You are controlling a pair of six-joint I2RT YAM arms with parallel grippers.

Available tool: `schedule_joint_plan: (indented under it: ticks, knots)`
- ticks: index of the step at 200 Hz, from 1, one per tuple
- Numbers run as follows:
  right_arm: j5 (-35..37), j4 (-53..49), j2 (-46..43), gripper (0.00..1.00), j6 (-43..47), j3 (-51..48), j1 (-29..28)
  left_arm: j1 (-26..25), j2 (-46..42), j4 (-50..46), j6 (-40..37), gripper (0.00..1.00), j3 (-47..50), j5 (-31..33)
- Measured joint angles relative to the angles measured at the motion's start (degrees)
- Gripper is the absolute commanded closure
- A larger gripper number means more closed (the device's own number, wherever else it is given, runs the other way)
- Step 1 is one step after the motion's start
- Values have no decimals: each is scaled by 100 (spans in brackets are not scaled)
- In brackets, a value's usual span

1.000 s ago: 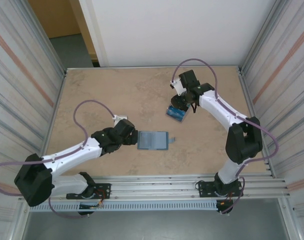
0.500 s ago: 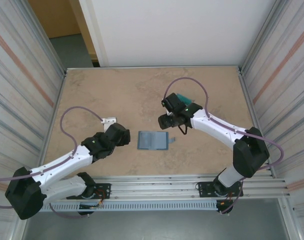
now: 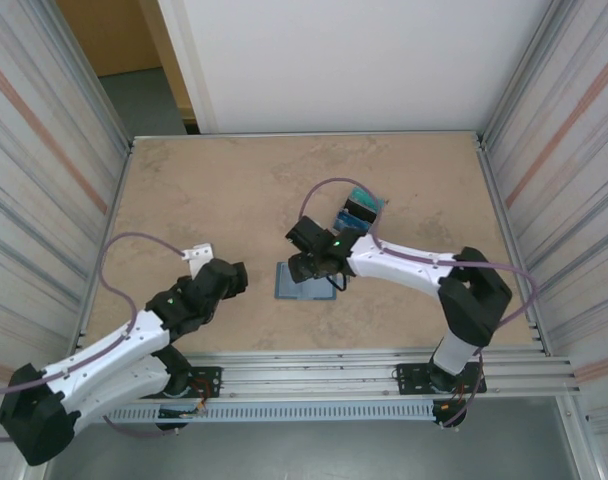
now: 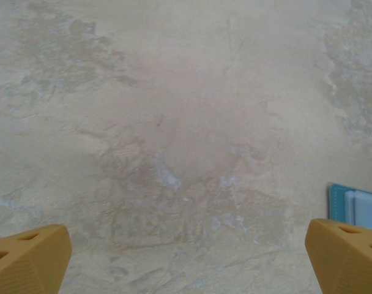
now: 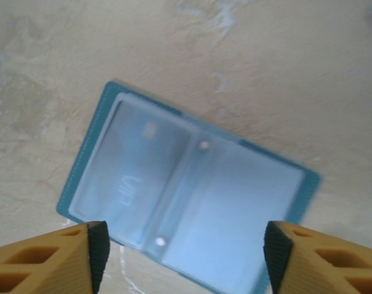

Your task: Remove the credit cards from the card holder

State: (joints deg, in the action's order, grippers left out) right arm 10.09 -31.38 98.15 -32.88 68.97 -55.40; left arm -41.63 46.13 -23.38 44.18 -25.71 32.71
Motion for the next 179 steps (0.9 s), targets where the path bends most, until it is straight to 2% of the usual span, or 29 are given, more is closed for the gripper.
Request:
schedule_joint_plan:
  ticks: [37,78,179]
  knots:
    - [-105,-9,610,37,-173,173,-378,199,-520,-26,116,1,254,-2]
    - [-151,-7,922,31,-293,476,-428,269,-861,-48,138,1,389,-2]
    - [-199,-55,1412,29,-299,837,-426,306,-903,-66,245,1,411,-9]
